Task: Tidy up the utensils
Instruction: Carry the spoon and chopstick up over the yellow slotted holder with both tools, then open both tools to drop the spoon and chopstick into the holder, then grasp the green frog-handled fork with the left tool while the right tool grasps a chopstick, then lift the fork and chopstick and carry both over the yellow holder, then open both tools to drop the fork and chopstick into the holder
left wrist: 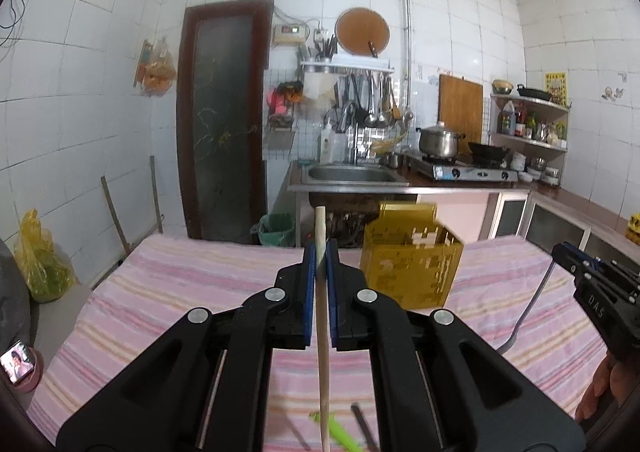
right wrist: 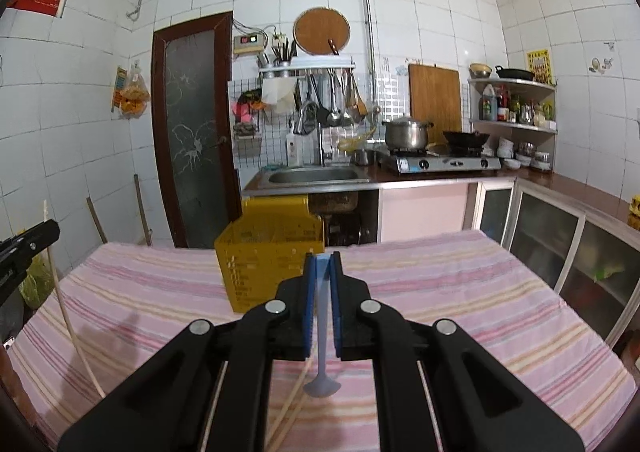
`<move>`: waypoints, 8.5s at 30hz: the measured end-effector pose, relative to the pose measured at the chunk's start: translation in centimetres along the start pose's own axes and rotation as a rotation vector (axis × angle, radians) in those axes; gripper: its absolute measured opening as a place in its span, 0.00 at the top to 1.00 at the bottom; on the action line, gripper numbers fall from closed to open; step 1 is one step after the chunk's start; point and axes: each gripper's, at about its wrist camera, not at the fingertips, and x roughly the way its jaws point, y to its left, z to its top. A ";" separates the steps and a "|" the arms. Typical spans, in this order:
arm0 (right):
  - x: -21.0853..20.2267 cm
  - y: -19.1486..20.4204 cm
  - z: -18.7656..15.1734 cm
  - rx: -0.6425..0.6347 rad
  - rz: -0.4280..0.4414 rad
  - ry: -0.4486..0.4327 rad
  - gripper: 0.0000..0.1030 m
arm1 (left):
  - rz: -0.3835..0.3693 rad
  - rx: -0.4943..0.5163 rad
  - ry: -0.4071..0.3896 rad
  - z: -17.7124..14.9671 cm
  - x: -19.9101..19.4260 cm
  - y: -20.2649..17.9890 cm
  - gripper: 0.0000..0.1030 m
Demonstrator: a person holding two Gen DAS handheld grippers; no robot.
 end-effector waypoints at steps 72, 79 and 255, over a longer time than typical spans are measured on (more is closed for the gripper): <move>8.8 -0.1 -12.4 0.029 -0.106 0.511 0.35 | 0.177 0.015 0.465 -13.7 7.7 1.9 0.05; 9.6 0.7 -13.2 0.005 -0.114 0.563 0.36 | 0.182 0.004 0.523 -14.4 8.6 1.9 0.05; 13.3 -3.6 5.9 0.060 -0.037 0.007 0.32 | 0.043 -0.020 0.104 6.7 16.9 -2.1 0.15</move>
